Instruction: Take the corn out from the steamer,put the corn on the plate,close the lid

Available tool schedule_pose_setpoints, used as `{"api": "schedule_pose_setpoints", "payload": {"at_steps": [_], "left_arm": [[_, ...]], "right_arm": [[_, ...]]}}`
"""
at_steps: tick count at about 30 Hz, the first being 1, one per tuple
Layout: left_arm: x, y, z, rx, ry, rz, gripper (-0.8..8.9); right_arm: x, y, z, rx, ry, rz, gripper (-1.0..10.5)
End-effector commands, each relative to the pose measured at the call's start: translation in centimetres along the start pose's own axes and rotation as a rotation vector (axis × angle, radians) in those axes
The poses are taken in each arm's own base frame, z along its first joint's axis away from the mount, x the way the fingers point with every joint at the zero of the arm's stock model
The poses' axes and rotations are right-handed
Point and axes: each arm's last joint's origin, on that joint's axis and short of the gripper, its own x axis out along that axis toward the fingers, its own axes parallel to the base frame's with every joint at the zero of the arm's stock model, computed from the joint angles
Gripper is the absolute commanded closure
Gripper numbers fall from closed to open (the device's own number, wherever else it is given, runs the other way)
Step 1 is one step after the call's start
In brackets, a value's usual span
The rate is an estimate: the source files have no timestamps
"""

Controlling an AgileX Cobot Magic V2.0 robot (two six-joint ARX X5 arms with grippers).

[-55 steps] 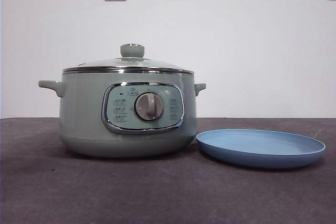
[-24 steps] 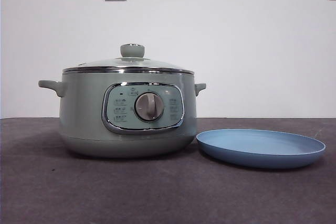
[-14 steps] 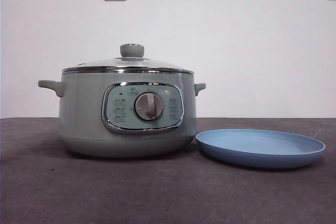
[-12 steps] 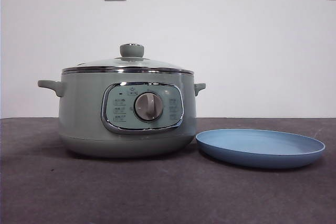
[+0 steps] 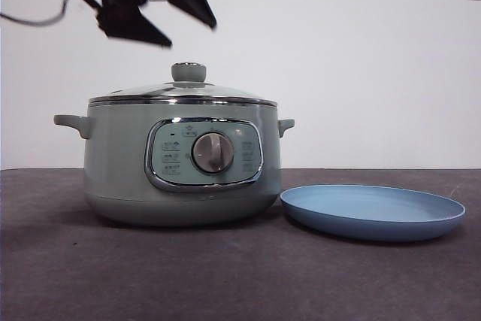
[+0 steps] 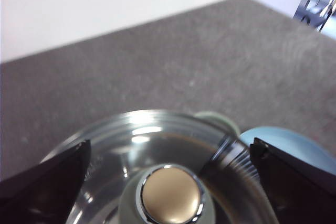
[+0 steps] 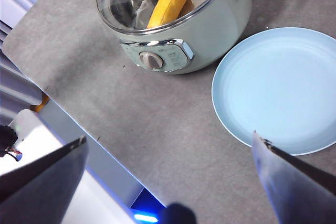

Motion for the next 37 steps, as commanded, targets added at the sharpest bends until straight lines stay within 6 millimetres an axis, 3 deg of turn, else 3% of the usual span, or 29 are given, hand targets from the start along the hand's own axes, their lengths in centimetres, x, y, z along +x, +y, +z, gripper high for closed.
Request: {"api": "schedule_pose_setpoints", "payload": {"at_steps": [1, 9, 11, 17, 23, 37], "left_arm": [[1.6, -0.2, -1.0, 0.019, 0.04, 0.007, 2.18], [3.5, -0.5, -2.6, 0.016, 0.123, 0.05, 2.27], [3.5, -0.6, -2.7, 0.018, 0.13, 0.061, 3.06], [3.5, -0.7, -2.8, 0.016, 0.143, 0.053, 6.75], [3.5, -0.7, -2.8, 0.004, 0.147, 0.053, 8.12], [2.3, -1.1, -1.7, 0.012, 0.103, 0.026, 8.22]], "right_arm": [[-0.1, 0.1, 0.1, -0.003, -0.006, 0.002, 2.9], [-0.1, 0.1, 0.1, -0.004, -0.006, 0.002, 2.9], [-0.1, 0.1, 0.1, -0.004, -0.006, 0.001, 2.9], [-0.1, 0.1, 0.1, -0.004, -0.006, 0.001, 2.9], [-0.1, 0.1, 0.1, -0.004, -0.006, -0.001, 2.9], [0.0, 0.0, 0.1, -0.003, -0.004, -0.001, 2.9]]}}
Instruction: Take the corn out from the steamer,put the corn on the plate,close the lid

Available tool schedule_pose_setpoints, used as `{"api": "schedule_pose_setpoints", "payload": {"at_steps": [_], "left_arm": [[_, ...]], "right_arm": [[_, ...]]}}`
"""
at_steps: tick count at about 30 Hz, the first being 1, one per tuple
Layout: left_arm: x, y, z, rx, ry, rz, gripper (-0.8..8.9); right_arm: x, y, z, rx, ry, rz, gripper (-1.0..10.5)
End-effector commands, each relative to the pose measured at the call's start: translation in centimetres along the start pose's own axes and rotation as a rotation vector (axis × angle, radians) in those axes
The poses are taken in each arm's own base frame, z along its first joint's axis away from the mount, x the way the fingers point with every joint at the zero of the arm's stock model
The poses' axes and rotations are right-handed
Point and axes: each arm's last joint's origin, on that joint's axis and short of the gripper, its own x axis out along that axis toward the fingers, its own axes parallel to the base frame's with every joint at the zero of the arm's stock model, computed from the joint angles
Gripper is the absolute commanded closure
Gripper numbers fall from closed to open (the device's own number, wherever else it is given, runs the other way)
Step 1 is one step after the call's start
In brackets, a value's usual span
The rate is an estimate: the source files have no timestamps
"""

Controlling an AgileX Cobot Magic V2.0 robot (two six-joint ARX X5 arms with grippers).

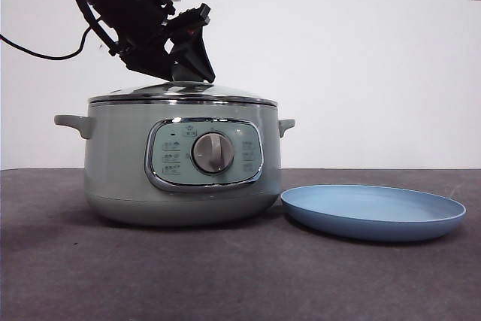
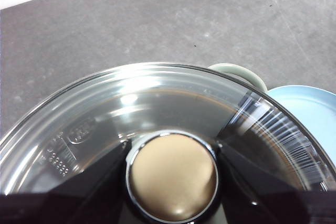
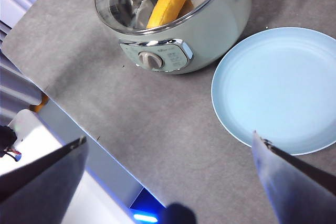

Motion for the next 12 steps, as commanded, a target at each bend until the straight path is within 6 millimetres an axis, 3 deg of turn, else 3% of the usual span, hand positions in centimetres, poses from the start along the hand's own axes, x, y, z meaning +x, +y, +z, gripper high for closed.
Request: {"api": "schedule_pose_setpoints", "payload": {"at_steps": [1, 6, 12], "left_arm": [[-1.2, -0.3, 0.7, -0.008, -0.033, -0.017, 8.22], [-3.2, -0.6, 1.8, 0.003, -0.087, -0.012, 8.22], [-7.5, -1.3, 3.6, 0.024, -0.187, -0.006, 8.22]], "right_arm": [[0.0, 0.0, 0.1, -0.003, -0.005, 0.001, 2.9], [0.0, 0.0, 0.1, -0.004, -0.005, 0.002, 2.9], [0.0, 0.0, 0.2, -0.005, -0.01, 0.002, 2.9]]}}
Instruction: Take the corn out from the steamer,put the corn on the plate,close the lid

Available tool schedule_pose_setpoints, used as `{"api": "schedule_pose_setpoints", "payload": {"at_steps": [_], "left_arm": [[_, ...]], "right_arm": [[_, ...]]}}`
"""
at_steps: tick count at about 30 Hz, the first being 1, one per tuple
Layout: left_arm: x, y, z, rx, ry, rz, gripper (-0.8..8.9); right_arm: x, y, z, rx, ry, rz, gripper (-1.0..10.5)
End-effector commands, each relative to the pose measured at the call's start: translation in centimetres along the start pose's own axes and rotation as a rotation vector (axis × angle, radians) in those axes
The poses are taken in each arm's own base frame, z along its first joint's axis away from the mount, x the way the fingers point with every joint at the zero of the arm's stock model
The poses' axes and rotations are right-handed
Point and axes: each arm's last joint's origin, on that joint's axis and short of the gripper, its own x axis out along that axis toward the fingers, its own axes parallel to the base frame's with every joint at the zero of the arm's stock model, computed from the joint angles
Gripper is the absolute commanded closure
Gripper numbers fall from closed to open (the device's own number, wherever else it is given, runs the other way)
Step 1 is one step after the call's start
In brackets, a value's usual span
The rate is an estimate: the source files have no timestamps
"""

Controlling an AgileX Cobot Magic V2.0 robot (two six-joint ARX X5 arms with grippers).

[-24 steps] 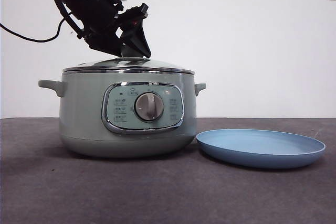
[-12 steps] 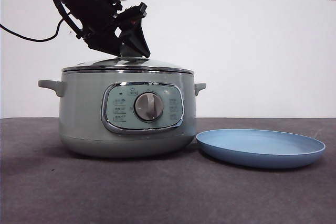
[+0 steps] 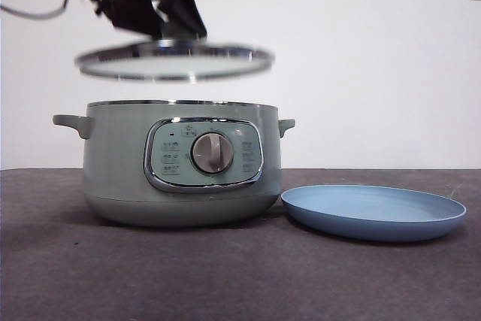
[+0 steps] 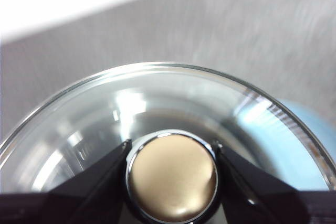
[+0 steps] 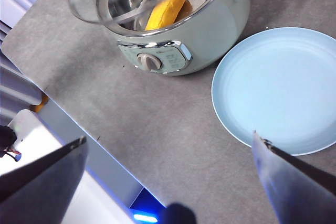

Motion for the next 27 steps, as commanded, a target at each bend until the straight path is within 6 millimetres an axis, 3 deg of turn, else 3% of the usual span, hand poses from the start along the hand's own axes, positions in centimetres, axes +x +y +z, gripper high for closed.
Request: {"api": "schedule_pose_setpoints", "payload": {"at_steps": [1, 9, 14, 17, 22, 27], "left_arm": [[-2.9, -0.5, 1.8, 0.016, -0.107, 0.0, 8.22], [-11.4, -2.3, 2.8, 0.024, -0.145, 0.009, 8.22], [-16.9, -3.5, 2.6, 0.036, -0.203, 0.019, 8.22], [-19.9, -4.1, 2.0, 0.037, -0.222, 0.043, 8.22], [-23.8, -5.0, 0.4, 0.028, -0.215, 0.053, 8.22], [-26.7, -5.5, -1.2, 0.019, -0.209, 0.113, 8.22]], "right_arm": [[0.0, 0.0, 0.2, -0.002, -0.014, 0.003, 2.9], [0.1, -0.2, 2.2, 0.051, -0.173, -0.002, 2.9], [2.2, -0.1, 4.0, 0.083, -0.212, 0.049, 3.4], [4.5, 0.0, 4.9, 0.072, -0.189, 0.057, 3.8], [9.7, 0.9, 6.7, 0.052, -0.136, 0.057, 3.2], [14.5, 2.5, 9.4, 0.006, -0.089, 0.022, 3.2]]}}
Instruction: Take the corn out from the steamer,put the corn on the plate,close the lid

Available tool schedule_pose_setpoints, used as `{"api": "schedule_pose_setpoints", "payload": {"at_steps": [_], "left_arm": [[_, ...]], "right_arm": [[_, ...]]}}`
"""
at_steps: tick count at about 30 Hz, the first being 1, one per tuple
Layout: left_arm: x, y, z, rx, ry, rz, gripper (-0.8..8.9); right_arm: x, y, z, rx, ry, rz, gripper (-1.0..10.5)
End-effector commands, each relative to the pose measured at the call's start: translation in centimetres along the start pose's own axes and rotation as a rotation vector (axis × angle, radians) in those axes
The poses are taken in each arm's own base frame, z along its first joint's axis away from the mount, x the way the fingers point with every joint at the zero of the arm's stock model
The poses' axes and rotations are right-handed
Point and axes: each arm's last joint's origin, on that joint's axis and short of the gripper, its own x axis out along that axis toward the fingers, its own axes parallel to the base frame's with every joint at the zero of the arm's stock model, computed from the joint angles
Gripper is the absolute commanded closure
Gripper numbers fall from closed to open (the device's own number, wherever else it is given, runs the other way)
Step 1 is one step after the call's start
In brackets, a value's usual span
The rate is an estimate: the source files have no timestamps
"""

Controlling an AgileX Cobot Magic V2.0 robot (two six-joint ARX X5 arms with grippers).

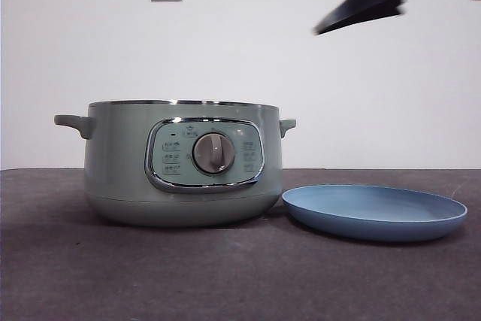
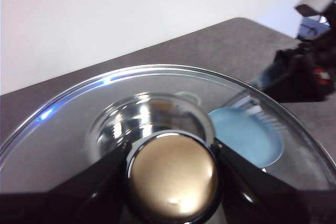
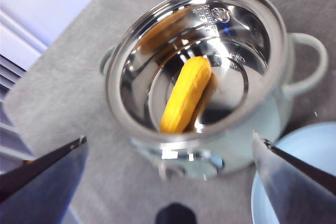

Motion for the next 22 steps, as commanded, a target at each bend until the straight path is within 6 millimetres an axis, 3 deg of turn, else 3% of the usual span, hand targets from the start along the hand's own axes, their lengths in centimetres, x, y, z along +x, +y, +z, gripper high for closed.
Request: {"api": "schedule_pose_setpoints", "payload": {"at_steps": [1, 6, 11, 16, 22], "left_arm": [[-1.8, -0.2, 0.0, -0.006, -0.066, 0.025, 8.22], [-3.7, -0.4, -0.7, -0.024, -0.074, 0.024, 8.22], [-4.1, -0.5, -1.1, -0.027, -0.052, 0.022, 8.22], [-4.1, -0.5, -1.3, -0.028, -0.032, 0.021, 8.22], [-4.1, -0.5, -1.3, -0.025, -0.03, 0.021, 8.22]], "right_arm": [[3.0, 0.9, 1.7, -0.017, 0.011, -0.017, 3.2], [8.4, 2.2, 4.2, -0.049, 0.078, -0.061, 3.2], [13.8, 3.1, 5.4, -0.11, 0.157, -0.148, 3.2], [19.4, 2.8, 3.8, -0.123, 0.223, -0.206, 3.2], [22.7, 1.2, 1.5, -0.117, 0.288, -0.269, 3.2]]}}
